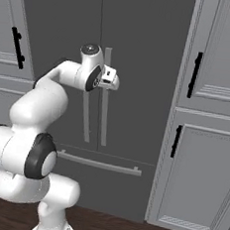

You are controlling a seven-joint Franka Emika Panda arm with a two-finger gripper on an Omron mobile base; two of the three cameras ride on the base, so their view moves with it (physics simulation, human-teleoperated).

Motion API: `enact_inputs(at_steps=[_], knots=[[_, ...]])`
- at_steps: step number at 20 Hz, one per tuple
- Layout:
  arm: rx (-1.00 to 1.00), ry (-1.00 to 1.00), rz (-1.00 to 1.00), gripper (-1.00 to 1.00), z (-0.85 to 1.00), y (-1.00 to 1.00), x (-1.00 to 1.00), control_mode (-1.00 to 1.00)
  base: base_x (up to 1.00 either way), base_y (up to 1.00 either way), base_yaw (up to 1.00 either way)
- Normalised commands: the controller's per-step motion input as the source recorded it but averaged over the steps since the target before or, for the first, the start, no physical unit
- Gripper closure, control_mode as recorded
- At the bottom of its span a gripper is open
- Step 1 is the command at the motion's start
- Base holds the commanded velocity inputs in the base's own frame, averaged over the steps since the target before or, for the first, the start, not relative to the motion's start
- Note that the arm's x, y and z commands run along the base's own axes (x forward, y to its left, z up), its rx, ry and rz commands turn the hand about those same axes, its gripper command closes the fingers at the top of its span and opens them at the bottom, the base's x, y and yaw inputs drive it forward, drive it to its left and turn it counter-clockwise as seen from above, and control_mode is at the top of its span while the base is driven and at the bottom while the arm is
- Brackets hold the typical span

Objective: Take the strawberry from the fridge and place it on top of the pancake, located on the dining counter.

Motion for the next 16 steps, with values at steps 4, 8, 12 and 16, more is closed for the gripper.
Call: enact_inputs(at_steps=[4, 8, 12, 16], knots=[[0.00, -0.07, -0.03, -1.00, -0.02, -0.01, 0.52, -1.00, 0.00, 0.00, 0.00], [0.00, -0.03, -0.02, -1.00, -0.02, 0.00, 0.56, -1.00, 0.00, 0.00, 0.00], [0.00, -0.03, 0.00, -1.00, -0.12, -0.09, 0.42, -1.00, 0.00, 0.00, 0.00], [0.00, -0.05, 0.00, -1.00, -0.18, -0.10, 0.37, -1.00, 0.00, 0.00, 0.00]])
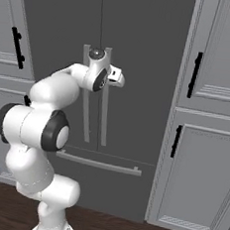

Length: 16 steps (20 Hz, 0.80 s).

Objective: Take the strawberry from the fridge and place it on top of the pancake, located on the dining counter.

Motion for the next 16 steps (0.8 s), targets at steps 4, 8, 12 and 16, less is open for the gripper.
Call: enact_inputs(at_steps=[4, 8, 12, 16], knots=[[0.00, -0.05, 0.00, -1.00, -0.12, 0.00, 0.38, -1.00, 0.00, 0.00, 0.00], [0.00, -0.05, 0.00, -1.00, -0.04, 0.00, 0.43, -1.00, 0.00, 0.00, 0.00], [0.00, -0.10, 0.00, -1.00, -0.09, 0.00, 0.38, -1.00, 0.00, 0.00, 0.00], [0.00, -0.18, 0.00, -1.00, -0.16, 0.00, 0.39, -1.00, 0.00, 0.00, 0.00]])
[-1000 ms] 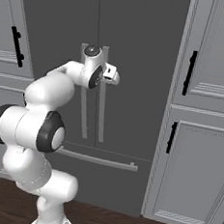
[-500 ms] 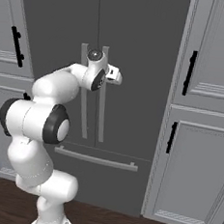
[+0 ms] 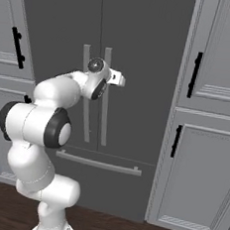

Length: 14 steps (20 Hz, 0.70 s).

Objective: Take the strawberry from the fridge and place it on top of the pancake, located on the dining counter.

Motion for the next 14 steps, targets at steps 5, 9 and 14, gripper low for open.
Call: enact_inputs(at_steps=[5, 9, 14], knots=[[0.00, -0.15, 0.00, 1.00, -0.17, 0.00, 0.52, -1.00, 0.00, 0.00, 0.00], [0.00, -0.10, 0.00, 1.00, -0.04, 0.00, 0.17, -1.00, 0.00, 0.00, 0.00], [0.00, 0.01, 0.00, 1.00, 0.00, -0.22, -0.17, -1.00, 0.00, 0.00, 0.00]])
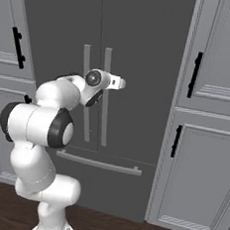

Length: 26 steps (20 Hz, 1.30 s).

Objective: Take the strawberry from the fridge and place it on top of the pancake, located on the dining counter.

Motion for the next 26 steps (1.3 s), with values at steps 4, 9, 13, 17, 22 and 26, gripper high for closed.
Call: enact_inputs(at_steps=[4, 9, 13, 17, 22, 26], knots=[[0.00, 0.00, 0.00, 1.00, -0.08, -0.76, -0.85, -1.00, 0.00, 0.00, 0.00], [0.00, 0.00, 0.04, 1.00, -0.08, -0.80, -1.00, -1.00, 0.00, 0.00, 0.00], [0.00, 0.00, 0.07, 1.00, -0.02, -0.96, -1.00, -1.00, 0.00, 0.00, 0.00], [0.00, 0.00, 0.08, 1.00, 0.00, -1.00, -1.00, -1.00, 0.00, 0.00, 0.00], [0.00, 0.00, 0.09, 1.00, -0.09, -1.00, -1.00, -1.00, 0.00, 0.00, 0.00], [0.00, 0.00, 0.06, 1.00, -0.37, -0.97, -0.92, -1.00, 0.00, 0.00, 0.00]])
